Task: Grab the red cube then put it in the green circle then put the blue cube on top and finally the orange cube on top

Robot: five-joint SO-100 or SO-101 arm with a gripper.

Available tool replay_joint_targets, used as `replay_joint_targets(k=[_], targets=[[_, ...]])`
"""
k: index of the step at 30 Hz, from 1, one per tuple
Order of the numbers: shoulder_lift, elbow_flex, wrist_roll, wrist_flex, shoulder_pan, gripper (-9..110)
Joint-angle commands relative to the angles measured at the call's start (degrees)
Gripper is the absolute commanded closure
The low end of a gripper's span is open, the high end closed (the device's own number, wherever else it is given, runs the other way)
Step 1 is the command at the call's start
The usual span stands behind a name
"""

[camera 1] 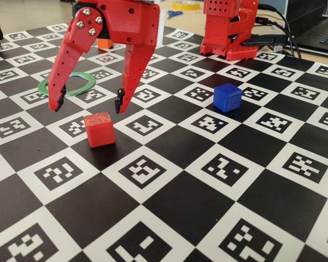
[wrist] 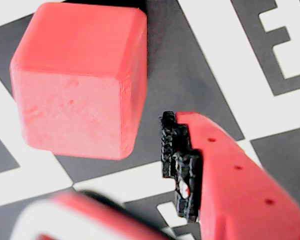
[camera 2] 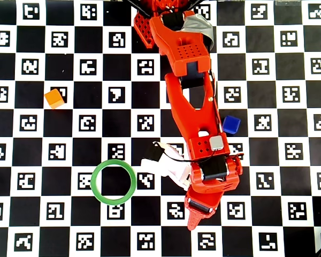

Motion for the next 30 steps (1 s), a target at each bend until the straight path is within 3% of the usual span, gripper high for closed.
replay_joint_targets(k=[1, 30], targets=[[2.5, -5.9, 0.5, -0.7, 0.2, 61], [-2.5, -5.6, 0.6, -6.1, 0.1, 65]])
